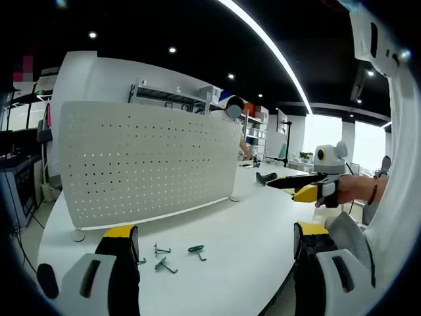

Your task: Insert the hook assembly into the mounting plate slot until the hook locks in place.

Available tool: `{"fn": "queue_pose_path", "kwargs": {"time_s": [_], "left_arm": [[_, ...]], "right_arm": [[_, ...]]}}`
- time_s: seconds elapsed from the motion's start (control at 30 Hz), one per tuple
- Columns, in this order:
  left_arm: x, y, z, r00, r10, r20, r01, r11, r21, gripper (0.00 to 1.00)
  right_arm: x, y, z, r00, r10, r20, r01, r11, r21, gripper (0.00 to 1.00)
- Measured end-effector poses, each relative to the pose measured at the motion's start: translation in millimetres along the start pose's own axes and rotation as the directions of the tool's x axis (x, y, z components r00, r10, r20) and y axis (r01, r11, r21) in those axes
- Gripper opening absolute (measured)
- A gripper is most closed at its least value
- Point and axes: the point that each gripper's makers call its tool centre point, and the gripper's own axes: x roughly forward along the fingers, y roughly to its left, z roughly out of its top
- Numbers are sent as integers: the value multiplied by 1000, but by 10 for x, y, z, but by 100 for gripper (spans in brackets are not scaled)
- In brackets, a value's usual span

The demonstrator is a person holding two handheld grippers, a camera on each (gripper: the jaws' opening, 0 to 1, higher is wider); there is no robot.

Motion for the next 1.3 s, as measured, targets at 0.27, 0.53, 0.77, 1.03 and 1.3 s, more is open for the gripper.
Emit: {"fn": "queue_pose_path", "kwargs": {"time_s": [0.27,0.53,0.77,1.03,1.3], "left_arm": [[15,-25,-15,1000,-3,-5,3,1000,0,100],[16,-39,-74,1000,-6,-15,6,1000,-10,100],[12,-36,-107,1000,-10,-23,10,1000,-14,100],[54,-35,-249,997,-8,-74,9,1000,2,100],[137,-51,-314,996,-26,-84,25,1000,-18,98]], "right_arm": [[17,-2,-24,1000,6,-4,-6,1000,6,80],[38,30,-24,1000,23,0,-23,1000,19,79],[51,90,-8,999,39,-13,-39,999,7,79],[76,194,-25,999,43,-28,-42,999,7,79],[87,292,-70,998,39,-43,-38,999,13,79]]}}
